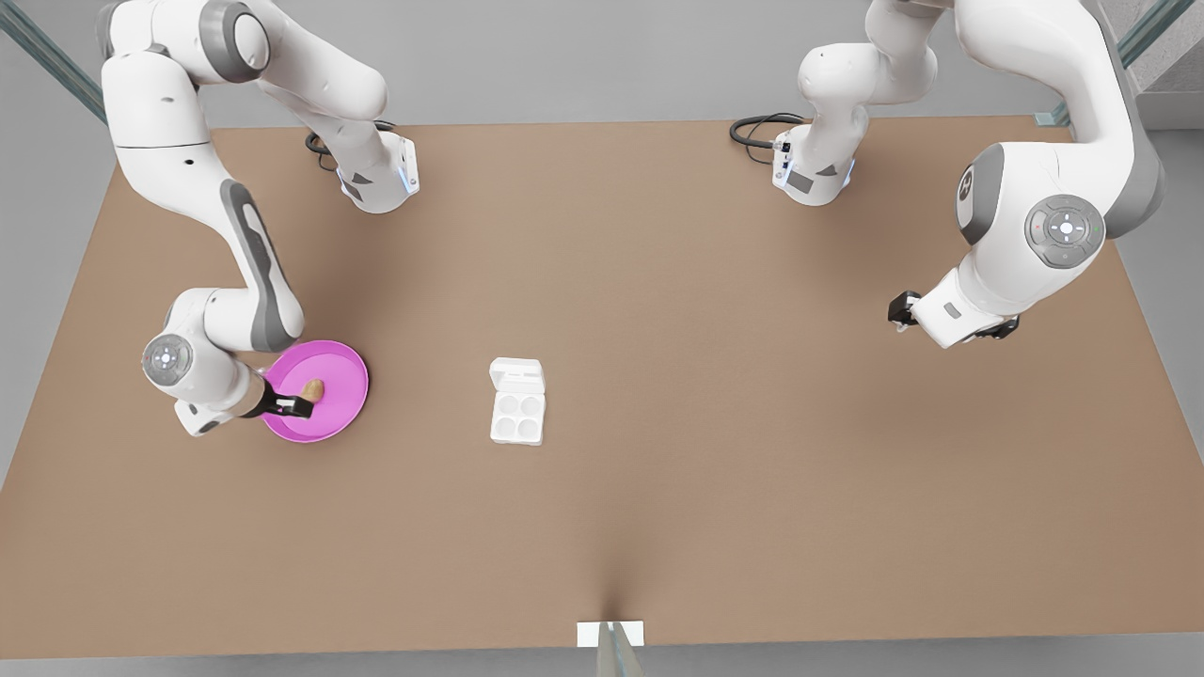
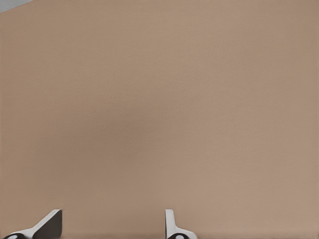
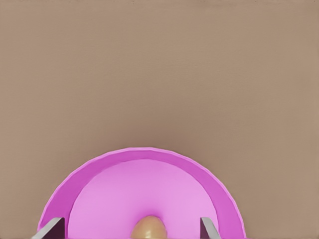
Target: Pack egg into the box and close the box lid
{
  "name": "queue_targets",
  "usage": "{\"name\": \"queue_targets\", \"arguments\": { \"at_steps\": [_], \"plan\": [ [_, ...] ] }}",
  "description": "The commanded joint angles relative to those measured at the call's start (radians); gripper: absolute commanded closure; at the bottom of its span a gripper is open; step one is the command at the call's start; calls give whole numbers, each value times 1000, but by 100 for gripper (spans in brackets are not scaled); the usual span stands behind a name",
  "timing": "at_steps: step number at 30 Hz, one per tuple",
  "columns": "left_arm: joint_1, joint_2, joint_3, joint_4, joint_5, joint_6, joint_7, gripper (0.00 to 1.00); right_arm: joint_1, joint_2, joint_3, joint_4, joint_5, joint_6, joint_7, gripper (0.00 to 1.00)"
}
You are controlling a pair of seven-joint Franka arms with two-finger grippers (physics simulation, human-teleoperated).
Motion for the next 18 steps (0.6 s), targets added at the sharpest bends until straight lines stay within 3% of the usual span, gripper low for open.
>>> {"name": "queue_targets", "arguments": {
  "at_steps": [1, 5, 13, 15, 18],
  "plan": [
    [0, -1, 0, 1, 1, -1, 12, 0, -2, 0, 0, 10, -2, 19, -204, 0],
    [0, -1, 0, 1, 1, -1, 12, 0, 74, 9, 1, 41, 6, 21, -155, 0],
    [-11, 1, 0, -1, 1, -7, 12, 0, 67, 46, 1, 41, 6, 21, -161, 0],
    [-11, 7, 0, -1, 1, -7, 12, 0, 62, 147, 0, 111, -2, 22, -158, 0],
    [-11, 8, 0, -1, 1, -7, 14, 0, 62, 149, 0, 99, -2, 22, -156, 0]
  ]
}}
